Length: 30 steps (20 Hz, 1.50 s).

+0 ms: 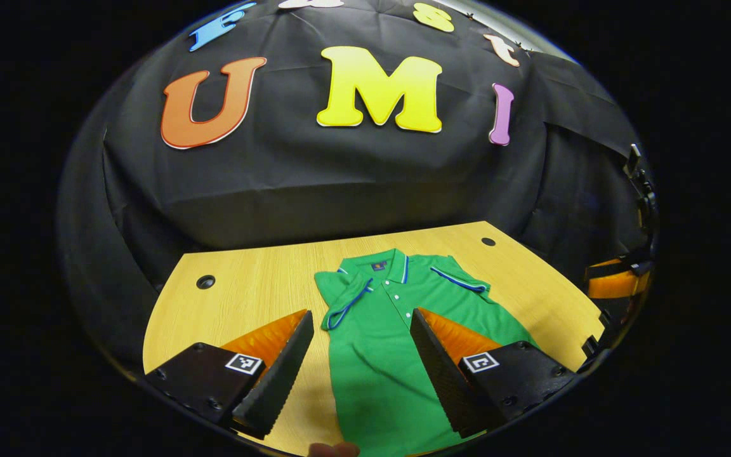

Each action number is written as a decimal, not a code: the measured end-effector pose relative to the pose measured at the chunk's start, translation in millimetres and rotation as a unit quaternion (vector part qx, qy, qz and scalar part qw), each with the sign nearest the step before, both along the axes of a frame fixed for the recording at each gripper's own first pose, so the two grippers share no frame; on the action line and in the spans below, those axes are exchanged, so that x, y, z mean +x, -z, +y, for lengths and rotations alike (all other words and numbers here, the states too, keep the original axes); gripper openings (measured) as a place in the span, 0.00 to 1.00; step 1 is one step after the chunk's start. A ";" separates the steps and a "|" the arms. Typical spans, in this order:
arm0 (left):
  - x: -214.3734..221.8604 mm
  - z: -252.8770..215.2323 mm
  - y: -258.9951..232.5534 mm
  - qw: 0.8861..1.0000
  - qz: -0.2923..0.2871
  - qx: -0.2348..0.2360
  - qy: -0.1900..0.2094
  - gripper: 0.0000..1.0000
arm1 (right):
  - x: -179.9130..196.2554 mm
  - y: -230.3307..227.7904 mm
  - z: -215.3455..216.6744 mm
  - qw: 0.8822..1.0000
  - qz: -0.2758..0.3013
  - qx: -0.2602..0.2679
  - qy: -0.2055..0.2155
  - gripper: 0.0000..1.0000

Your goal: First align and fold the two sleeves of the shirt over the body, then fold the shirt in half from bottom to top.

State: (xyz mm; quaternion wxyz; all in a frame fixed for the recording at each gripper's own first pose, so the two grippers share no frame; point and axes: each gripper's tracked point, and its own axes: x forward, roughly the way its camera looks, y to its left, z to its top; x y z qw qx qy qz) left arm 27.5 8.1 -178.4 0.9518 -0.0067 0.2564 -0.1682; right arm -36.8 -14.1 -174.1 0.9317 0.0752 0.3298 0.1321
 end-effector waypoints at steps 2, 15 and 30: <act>-31.7 11.6 13.0 1.000 0.018 0.000 0.004 0.99 | -11.5 9.7 -6.0 1.000 0.018 -0.002 -0.002 0.89; -224.9 37.6 118.8 0.940 0.284 -0.184 0.047 0.99 | -133.1 126.6 -45.0 0.953 0.272 0.130 -0.022 0.89; -234.3 23.3 139.2 0.868 0.372 -0.329 0.013 0.96 | -134.9 177.3 -37.7 0.920 0.337 0.201 -0.005 0.84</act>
